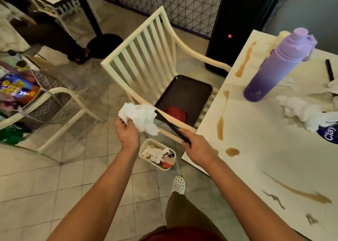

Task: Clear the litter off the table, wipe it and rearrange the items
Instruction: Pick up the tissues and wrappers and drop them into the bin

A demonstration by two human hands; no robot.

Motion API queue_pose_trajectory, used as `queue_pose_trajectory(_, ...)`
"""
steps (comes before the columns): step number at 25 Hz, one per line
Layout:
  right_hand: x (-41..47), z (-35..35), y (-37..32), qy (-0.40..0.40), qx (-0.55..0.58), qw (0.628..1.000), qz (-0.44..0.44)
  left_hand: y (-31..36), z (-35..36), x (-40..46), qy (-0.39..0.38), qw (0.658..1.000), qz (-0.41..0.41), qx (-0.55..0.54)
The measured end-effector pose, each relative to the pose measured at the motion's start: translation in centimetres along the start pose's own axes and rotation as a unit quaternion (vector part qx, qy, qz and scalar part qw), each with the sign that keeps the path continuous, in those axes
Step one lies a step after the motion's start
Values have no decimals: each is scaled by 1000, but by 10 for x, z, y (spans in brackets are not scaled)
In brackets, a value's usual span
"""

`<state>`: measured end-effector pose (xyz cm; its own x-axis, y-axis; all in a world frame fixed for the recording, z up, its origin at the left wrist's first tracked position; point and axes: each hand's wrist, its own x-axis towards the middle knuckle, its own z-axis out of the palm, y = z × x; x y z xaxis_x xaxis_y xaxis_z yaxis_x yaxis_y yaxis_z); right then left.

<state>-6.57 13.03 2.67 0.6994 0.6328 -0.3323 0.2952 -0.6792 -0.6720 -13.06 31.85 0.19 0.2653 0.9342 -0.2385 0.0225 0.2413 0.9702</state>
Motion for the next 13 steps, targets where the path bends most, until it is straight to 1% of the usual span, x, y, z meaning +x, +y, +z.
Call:
queue_pose_trajectory(4,40,26,-24,-53,7,998,35,-21,-14,53,13,998,-3,61)
queue_pose_trajectory(7,56,45,-33,-98,16,993,67,-34,-18,77,28,995,-21,94)
queue_pose_trajectory(10,66,66,-33,-95,28,987,126,-50,-21,99,21,993,-36,107)
queue_pose_trajectory(13,79,94,-22,-98,54,973,203,-63,-21,122,-1,987,-61,150)
